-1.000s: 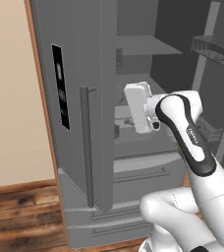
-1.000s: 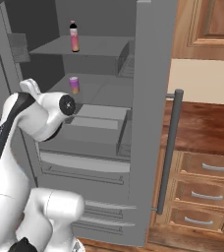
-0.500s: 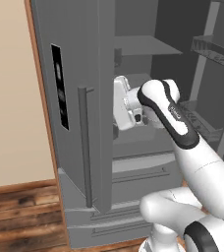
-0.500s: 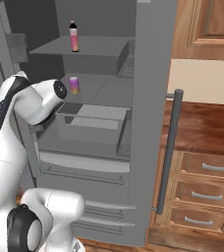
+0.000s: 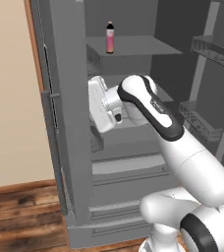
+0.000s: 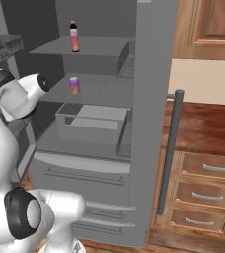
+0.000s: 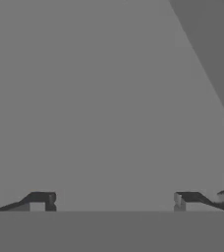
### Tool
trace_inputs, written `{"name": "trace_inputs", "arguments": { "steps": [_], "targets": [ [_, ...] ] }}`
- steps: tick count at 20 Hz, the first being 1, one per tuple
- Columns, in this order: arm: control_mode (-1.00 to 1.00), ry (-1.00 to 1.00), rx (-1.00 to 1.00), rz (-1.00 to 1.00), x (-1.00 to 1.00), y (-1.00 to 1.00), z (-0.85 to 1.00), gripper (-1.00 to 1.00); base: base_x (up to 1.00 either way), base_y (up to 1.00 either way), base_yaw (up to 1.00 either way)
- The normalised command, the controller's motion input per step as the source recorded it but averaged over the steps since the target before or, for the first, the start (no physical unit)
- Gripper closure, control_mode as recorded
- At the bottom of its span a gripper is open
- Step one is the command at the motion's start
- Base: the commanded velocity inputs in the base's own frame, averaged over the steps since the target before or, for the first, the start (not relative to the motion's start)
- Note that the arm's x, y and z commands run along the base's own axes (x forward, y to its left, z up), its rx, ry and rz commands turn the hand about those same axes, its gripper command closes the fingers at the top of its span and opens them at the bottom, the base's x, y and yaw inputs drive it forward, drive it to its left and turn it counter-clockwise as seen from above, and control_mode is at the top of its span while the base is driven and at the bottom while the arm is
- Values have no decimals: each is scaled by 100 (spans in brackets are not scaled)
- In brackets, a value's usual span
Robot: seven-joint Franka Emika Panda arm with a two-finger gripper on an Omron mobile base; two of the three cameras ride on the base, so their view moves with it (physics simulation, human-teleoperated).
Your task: Open the fridge, grab two sodas, and place both sodas inside the bowl with ice on the dining counter.
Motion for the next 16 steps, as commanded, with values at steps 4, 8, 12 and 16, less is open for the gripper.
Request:
{"name": "trace_inputs", "arguments": {
  "steps": [4, 8, 12, 16],
  "targets": [
    [-100, 0, 0, 4, -38, 76, -19, -100, 0, 0, 0],
    [-100, -5, 0, 0, -49, 62, -15, -100, 0, 0, 0],
    [-100, -6, 0, -2, -50, 38, -6, -100, 0, 0, 0],
    [-100, -5, 0, -10, -20, 3, 0, -100, 0, 0, 0]
  ]
}}
